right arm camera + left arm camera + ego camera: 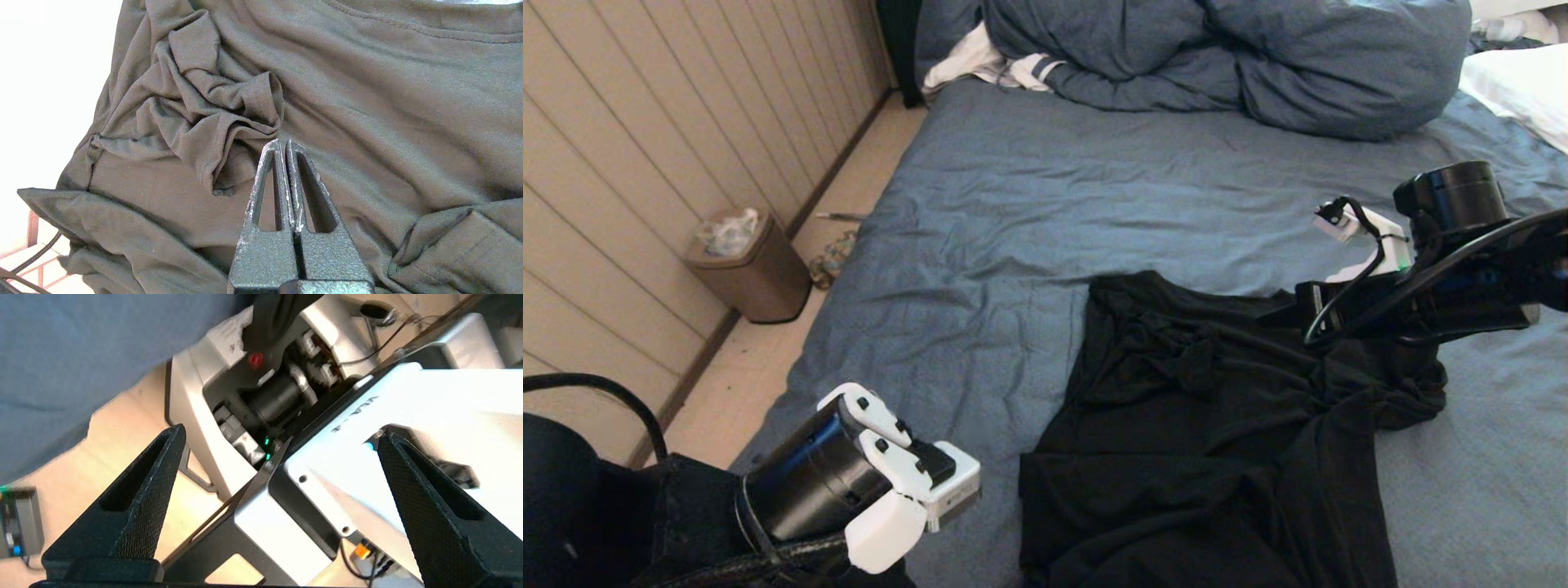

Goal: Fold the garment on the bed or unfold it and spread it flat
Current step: Unford the black T-shirt

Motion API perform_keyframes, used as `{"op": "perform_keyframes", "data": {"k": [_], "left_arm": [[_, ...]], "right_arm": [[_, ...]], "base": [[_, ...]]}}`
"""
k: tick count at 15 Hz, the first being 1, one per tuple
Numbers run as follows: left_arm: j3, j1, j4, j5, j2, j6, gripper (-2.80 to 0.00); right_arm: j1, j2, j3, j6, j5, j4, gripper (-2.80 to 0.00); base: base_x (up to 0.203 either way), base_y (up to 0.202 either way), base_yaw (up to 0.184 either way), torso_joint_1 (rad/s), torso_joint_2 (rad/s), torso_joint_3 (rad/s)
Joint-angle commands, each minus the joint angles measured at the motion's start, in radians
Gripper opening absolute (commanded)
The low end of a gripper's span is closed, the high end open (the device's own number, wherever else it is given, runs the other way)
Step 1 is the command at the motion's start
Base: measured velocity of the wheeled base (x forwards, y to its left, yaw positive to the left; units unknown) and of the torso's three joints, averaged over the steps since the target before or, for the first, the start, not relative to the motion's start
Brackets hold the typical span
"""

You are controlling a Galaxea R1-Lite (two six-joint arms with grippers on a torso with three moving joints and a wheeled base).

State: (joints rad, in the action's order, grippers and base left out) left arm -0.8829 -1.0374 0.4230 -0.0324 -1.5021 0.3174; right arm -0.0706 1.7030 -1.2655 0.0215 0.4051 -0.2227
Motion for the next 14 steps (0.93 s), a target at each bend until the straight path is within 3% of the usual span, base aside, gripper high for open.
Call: {"op": "perform_keyframes", "data": {"k": [1,2,4,5,8,14], "left_arm": [[-0.036,-0.01,0.004,0.002,0.019,0.005,0.0],[-0.066,0.001,-0.005,0.004,0.004,0.008,0.0],[-0.14,0.089,-0.048,0.003,-0.051,0.011,0.0],[-0.191,0.131,-0.085,0.003,-0.1,0.012,-2.8],[-0.365,0.221,-0.181,-0.001,-0.249,0.009,-2.8],[-0.535,0.26,-0.434,0.007,-0.466,-0.012,-2.8]], "right_arm": [[-0.001,0.001,0.002,0.0,0.003,-0.001,-2.8],[-0.001,-0.002,0.003,0.0,0.003,-0.001,-2.8],[-0.001,-0.003,0.002,0.0,0.003,-0.001,-2.8],[-0.001,-0.003,0.002,0.0,0.003,-0.001,-2.8],[0.002,-0.006,-0.002,0.002,0.003,-0.001,-2.8],[0.003,-0.003,-0.009,0.0,-0.002,-0.001,-2.8]], "base": [[0.0,0.0,0.0,0.0,0.0,0.0],[0.0,0.0,0.0,0.0,0.0,0.0],[0.0,0.0,0.0,0.0,0.0,0.0],[0.0,0.0,0.0,0.0,0.0,0.0],[0.0,0.0,0.0,0.0,0.0,0.0],[0.0,0.0,0.0,0.0,0.0,0.0]]}}
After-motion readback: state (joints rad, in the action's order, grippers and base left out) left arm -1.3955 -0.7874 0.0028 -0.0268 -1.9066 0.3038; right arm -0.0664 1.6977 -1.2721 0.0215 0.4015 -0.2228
